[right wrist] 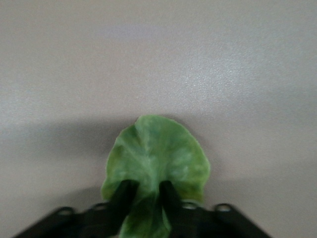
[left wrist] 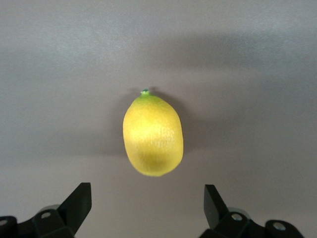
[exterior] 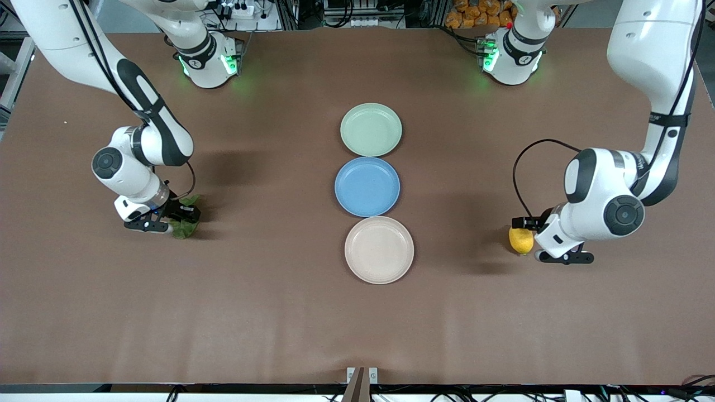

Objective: Place lemon and lettuce in plates
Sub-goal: 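Close the right gripper on the lettuce while the left gripper grasps the lemon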

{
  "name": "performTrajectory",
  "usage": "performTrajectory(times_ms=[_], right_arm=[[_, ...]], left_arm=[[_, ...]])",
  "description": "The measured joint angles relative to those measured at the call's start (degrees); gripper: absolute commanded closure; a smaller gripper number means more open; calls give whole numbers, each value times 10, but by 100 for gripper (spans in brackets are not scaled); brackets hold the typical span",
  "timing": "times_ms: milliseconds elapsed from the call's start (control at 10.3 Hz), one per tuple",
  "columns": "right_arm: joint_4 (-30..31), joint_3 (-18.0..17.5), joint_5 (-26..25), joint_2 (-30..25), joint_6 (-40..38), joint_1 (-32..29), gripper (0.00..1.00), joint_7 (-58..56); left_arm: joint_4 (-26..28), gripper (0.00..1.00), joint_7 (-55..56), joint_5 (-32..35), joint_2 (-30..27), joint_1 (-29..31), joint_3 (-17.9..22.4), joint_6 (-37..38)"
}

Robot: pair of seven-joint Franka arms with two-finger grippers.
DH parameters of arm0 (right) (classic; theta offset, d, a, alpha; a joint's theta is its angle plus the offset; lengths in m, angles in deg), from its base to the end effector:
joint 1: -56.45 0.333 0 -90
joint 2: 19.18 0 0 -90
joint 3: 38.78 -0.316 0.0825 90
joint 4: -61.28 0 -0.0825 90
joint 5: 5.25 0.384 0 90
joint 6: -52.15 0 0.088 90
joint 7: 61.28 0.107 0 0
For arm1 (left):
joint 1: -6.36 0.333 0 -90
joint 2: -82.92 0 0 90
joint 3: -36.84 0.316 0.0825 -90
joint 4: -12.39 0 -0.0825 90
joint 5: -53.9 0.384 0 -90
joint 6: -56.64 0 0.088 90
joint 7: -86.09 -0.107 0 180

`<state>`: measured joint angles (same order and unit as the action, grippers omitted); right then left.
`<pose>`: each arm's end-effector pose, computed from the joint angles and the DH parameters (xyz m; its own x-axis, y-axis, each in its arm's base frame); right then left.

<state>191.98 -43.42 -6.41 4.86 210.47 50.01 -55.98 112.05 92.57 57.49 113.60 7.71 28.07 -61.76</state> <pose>0.5371 -0.0146 0.1754 0.9916 -0.1139 0.0616 -0.1122 -0.9932 -0.0301 0.6387 -0.0721 0.2575 0.9787 -0.0385 -0.2017 -0.0378 -0.9993 0.0071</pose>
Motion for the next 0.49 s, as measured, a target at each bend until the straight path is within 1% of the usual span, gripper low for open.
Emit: performTrajectory(times_ms=[291, 485], right_arm=[[-9, 1, 0, -13, -43, 0, 100, 0], [-36, 1, 0, -37, -130, -1, 100, 4]], left_arm=[[0, 0, 0, 0, 29, 0, 0, -37], [0, 0, 0, 0, 49, 2, 0, -61]])
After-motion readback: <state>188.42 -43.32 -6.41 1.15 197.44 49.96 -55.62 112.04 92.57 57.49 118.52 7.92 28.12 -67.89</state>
